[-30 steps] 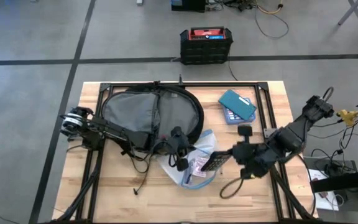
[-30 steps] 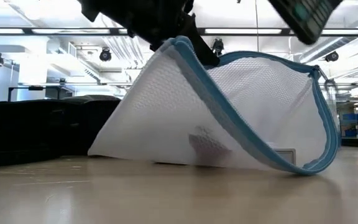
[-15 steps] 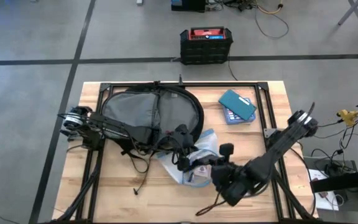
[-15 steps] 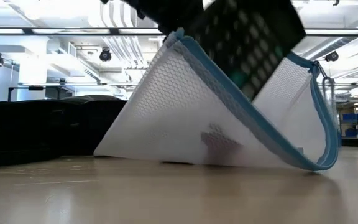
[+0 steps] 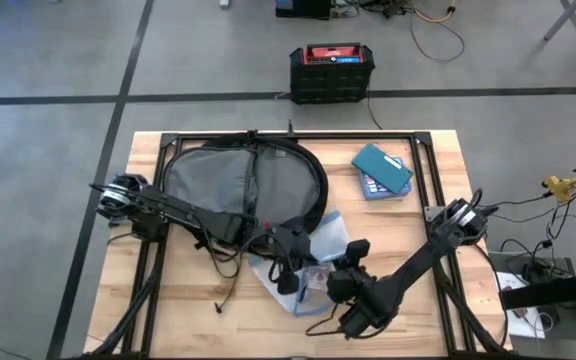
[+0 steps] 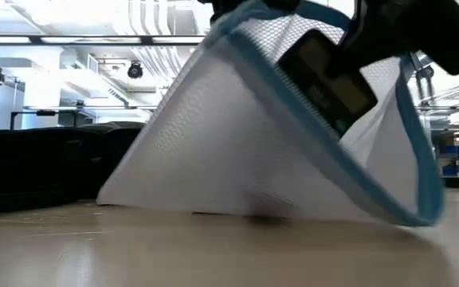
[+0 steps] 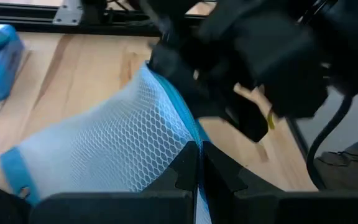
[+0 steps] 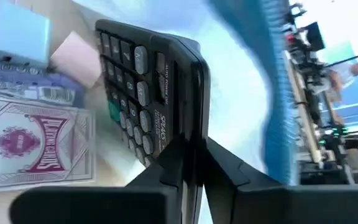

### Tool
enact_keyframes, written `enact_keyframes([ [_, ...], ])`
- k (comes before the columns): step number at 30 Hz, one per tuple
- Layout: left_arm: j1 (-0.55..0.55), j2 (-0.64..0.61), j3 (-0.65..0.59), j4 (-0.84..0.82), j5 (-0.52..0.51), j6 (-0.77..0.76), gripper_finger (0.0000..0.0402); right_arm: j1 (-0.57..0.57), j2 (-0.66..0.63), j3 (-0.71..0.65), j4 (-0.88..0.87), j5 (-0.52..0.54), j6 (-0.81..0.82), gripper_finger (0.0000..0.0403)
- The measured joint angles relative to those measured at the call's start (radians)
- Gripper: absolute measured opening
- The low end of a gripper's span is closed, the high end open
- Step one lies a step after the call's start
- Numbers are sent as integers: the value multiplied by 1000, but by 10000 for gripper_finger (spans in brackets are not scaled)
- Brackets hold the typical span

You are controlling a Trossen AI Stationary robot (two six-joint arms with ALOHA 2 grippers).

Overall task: Unpack backpack
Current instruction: Put the calculator into the blue zipper pouch

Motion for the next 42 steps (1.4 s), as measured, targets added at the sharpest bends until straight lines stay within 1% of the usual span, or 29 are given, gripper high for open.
enact_keyframes([
  [4, -5, 0, -13, 19, 3, -2, 0, 2, 19, 0, 52, -31, -47, 75],
  [8, -9, 16, -14, 37, 7, -4, 0, 2, 5, 0, 64, -108, -51, 98],
  [11, -15, 42, -15, 63, 16, -5, 0, 2, -30, 0, 61, -198, -51, 120],
  [16, -28, 97, -16, 99, 23, -12, 0, 8, -87, 2, 67, -430, -57, 153],
  [18, -29, 127, -17, 140, 49, -16, 0, 19, -97, 2, 67, -514, -55, 162],
  [21, -31, 179, -17, 202, 119, -19, 0, 36, -99, 2, 73, -590, -37, 168],
  [23, -33, 217, -18, 240, 151, -25, 0, 44, -99, 2, 84, -625, -32, 167],
  [26, -33, 269, -18, 285, 192, -35, 0, 52, -99, 2, 123, -634, -37, 157],
  [29, -33, 309, -18, 301, 227, -35, 0, 61, -104, 7, 90, -636, -37, 139],
  [31, -34, 326, -18, 298, 245, -35, 0, 67, -123, 9, 55, -659, -27, 125],
  [33, -36, 340, -18, 293, 251, -34, 0, 70, -145, 10, 38, -683, -8, 112],
  [35, -36, 357, -19, 294, 250, -33, 0, 75, -154, 10, 44, -686, -1, 101],
  [42, -32, 406, -14, 346, 250, -36, 0, 79, -144, 6, 48, -719, -2, 64],
])
